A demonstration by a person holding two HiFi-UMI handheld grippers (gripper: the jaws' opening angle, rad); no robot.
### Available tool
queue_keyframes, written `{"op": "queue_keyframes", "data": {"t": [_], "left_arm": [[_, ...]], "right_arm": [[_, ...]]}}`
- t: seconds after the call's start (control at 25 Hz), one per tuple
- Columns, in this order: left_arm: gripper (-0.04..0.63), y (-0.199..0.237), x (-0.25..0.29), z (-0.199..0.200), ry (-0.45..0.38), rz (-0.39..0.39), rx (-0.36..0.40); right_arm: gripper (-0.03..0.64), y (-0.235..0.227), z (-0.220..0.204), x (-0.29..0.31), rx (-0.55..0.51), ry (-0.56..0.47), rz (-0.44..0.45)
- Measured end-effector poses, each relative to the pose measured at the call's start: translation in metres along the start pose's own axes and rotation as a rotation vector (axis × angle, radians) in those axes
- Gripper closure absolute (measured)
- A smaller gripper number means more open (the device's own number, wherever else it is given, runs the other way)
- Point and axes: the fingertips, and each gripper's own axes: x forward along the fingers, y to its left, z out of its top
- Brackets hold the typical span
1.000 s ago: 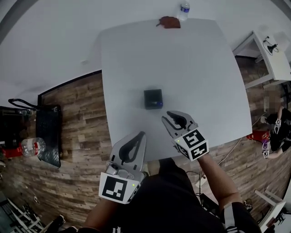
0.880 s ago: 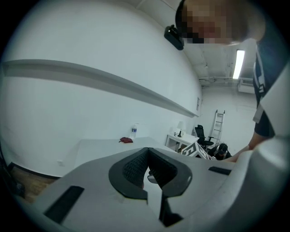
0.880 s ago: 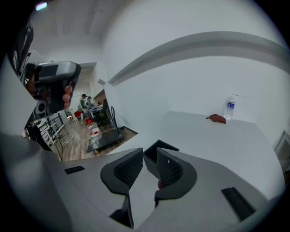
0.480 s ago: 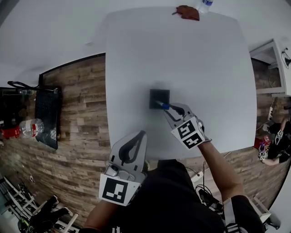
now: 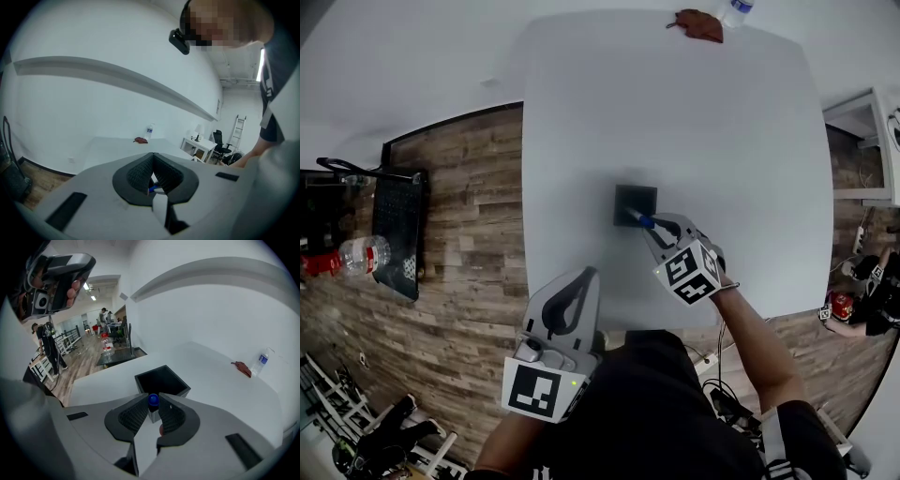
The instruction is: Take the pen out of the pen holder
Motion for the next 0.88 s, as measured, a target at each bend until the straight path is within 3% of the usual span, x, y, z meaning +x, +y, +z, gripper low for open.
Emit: {"op": "queue_keyframes", "data": {"t": [0.48,0.88], "left_arm": [[0.589,-0.001,-0.008,0.009,-0.044,-0.027,0.021],[0.588,-0.007,-0.018,0.02,-0.083,-0.073,0.058]], "right_arm": [[0.546,-0.013,0.03,-0.033,0.093,-0.068,-0.075],[0.546,-0.022,0.082,-0.1,0.27,-0.239,-0.15]]}}
